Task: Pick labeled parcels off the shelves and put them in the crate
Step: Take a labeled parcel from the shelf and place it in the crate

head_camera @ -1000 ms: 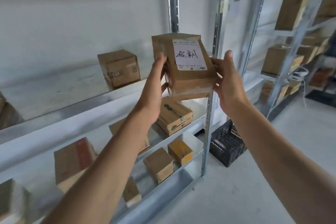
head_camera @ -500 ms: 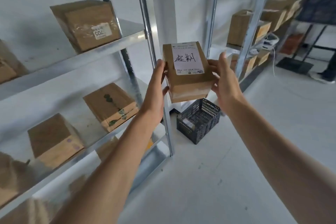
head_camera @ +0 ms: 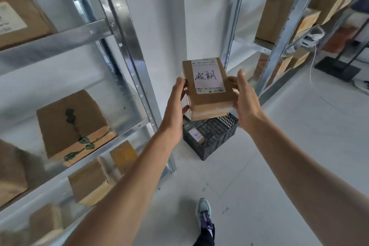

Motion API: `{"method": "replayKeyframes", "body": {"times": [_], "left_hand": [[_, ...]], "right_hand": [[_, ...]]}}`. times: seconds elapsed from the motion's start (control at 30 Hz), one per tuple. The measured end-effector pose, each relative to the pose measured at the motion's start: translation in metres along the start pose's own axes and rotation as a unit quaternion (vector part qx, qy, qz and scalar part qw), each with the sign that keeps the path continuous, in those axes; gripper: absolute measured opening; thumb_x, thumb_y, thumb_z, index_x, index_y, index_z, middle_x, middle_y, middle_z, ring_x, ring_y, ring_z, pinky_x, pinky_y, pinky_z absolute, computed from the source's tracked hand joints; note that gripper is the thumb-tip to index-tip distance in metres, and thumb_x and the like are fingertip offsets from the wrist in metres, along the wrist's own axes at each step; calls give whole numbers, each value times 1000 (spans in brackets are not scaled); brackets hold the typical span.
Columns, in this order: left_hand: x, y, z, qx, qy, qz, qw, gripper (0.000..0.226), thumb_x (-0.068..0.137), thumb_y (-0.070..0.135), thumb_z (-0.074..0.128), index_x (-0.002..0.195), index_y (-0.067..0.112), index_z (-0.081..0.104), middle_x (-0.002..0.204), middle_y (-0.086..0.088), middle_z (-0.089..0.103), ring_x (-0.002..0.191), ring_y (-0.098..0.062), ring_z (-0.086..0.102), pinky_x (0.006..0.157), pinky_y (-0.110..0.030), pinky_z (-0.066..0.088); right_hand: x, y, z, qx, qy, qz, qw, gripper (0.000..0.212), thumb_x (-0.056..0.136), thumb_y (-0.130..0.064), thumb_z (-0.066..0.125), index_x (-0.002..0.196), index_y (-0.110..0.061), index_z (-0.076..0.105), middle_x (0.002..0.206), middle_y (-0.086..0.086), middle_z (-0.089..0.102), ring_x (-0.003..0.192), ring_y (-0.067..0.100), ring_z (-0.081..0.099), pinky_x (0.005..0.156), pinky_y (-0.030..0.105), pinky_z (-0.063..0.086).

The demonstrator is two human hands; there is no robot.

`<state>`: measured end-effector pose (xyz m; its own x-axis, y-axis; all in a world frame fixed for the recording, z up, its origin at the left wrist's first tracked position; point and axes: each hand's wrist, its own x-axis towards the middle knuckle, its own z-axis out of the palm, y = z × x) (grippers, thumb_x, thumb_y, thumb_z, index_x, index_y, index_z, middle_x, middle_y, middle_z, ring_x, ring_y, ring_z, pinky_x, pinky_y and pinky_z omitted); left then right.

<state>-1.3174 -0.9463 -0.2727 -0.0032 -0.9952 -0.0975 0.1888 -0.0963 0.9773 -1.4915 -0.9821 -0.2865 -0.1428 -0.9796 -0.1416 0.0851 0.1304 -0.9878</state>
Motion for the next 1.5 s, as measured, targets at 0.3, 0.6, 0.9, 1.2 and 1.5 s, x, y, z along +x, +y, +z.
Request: {"method": "replayKeyframes", "body": {"times": [0.3,0.6,0.9,1.2,1.5], "left_hand": [[160,-54,19,-33,42,-75,996,41,104,61,34,128,37,58,145,9,57,140,-7,45,118,-53,35],[288,-130,53,-52,105,-173,978,68,92,74,40,139,28,58,140,7,62,119,-8,59,107,-51,42],[408,-236,103,-66,233,-279,929,45,100,67,38,116,36,66,116,13,69,111,-5,59,82,-35,43],[482,-365,101,-82,270,-363,888,37,106,54,38,96,33,67,70,26,73,65,14,66,66,-20,44],[529,-556,50,-97,265,-425,860,55,102,65,36,139,30,57,122,9,65,114,-11,57,96,-40,38]], "right_hand": [[170,33,-14,-31,-40,65,997,70,102,-68,28,131,-17,65,130,2,70,127,23,60,117,53,37],[317,89,-36,-89,-74,157,981,65,104,-65,25,121,-21,70,118,-3,75,118,18,66,112,50,44],[479,183,-77,-175,-154,242,942,55,109,-53,28,124,-14,65,111,2,75,96,7,71,74,24,51],[568,335,-94,-244,-207,329,888,54,107,-59,28,132,-29,64,123,-4,71,117,15,62,109,45,45],[627,520,-79,-259,-210,399,854,41,108,-54,31,115,-36,67,116,-8,74,112,16,66,108,44,48]]}}
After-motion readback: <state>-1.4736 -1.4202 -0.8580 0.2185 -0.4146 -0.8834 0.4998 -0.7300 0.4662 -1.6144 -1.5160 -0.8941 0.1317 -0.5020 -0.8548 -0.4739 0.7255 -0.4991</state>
